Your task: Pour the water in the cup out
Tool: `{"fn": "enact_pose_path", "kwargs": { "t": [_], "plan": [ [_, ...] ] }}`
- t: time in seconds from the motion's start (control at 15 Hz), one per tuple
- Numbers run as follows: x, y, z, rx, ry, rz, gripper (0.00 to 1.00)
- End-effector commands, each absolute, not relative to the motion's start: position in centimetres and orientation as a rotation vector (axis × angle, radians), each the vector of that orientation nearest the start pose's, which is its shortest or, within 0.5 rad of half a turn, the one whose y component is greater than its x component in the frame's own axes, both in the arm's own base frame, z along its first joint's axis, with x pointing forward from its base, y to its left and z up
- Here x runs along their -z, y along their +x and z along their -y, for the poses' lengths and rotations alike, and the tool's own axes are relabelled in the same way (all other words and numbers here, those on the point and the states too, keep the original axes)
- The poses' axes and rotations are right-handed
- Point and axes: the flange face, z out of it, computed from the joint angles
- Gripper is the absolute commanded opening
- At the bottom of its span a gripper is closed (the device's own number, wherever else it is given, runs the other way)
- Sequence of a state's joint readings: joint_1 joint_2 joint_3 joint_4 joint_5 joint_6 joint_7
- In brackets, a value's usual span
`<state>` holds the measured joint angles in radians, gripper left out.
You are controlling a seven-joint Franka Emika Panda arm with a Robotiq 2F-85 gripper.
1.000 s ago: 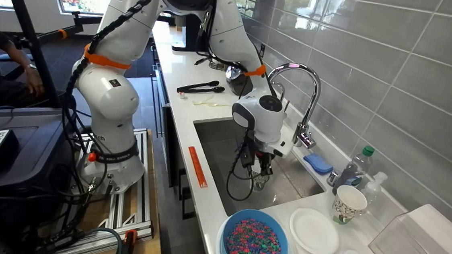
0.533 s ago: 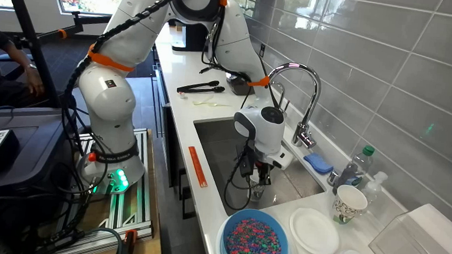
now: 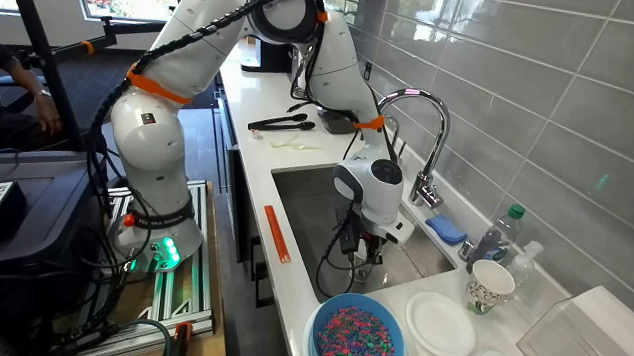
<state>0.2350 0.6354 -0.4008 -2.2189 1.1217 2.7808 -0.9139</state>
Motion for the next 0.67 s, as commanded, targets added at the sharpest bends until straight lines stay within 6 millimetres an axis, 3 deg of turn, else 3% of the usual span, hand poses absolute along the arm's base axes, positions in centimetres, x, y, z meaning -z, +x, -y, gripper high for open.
{"fn": "enact_pose_path", "kwargs": {
  "t": [0.0,0.6],
  "plan": [
    [-9.5,50.2,14.6,0.24,-2.988,-0.353,0.29],
    [-10.8,50.3,14.9,0.288,-2.988,-0.344,0.95]
  ]
}}
